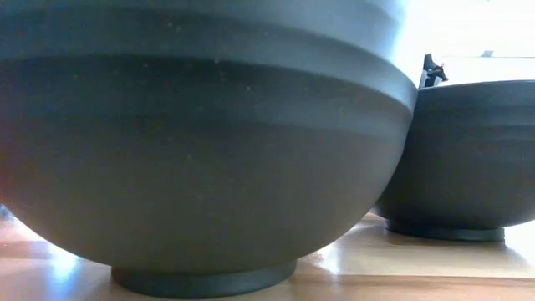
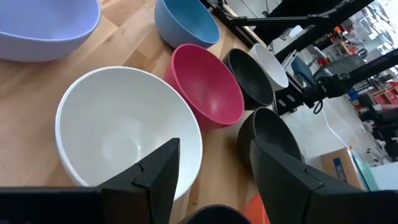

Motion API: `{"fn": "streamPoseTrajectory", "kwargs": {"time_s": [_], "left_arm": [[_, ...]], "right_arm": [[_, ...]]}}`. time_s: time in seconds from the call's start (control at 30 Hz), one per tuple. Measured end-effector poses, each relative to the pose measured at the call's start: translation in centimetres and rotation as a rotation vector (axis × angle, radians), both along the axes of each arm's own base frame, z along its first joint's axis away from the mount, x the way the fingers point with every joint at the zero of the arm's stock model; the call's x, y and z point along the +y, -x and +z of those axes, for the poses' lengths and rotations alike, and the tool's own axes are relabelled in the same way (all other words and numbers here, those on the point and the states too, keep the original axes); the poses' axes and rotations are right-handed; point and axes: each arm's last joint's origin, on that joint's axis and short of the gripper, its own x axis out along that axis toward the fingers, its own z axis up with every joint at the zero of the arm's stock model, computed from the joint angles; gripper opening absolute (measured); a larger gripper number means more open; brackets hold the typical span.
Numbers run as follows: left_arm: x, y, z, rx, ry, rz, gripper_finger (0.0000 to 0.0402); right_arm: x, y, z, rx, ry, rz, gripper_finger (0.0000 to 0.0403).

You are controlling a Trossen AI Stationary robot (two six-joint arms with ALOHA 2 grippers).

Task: Nest bowls inside each other
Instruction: Stack the blue bowl on the pink bowl

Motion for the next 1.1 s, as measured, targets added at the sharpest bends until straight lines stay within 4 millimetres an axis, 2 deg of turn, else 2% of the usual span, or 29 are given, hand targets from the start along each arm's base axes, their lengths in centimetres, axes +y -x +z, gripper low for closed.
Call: {"fn": "streamPoseTrajectory", "kwargs": {"time_s": [0.2,0.57,1.1], "left_arm": [[0.0,0.0,0.0,0.004,-0.018,0.000,0.0184],[0.1,0.0,-0.1,0.011,-0.027,0.013,0.0184],[0.2,0.0,-0.1,0.013,-0.024,0.048,0.0184]], "right_arm": [[-1.3,-0.3,-0.4,-0.011,0.011,-0.006,0.0108],[-3.5,-0.6,-0.8,-0.047,-0.012,0.045,0.0109],[-3.9,-2.2,-4.0,0.033,-0.077,0.095,0.0109]]}}
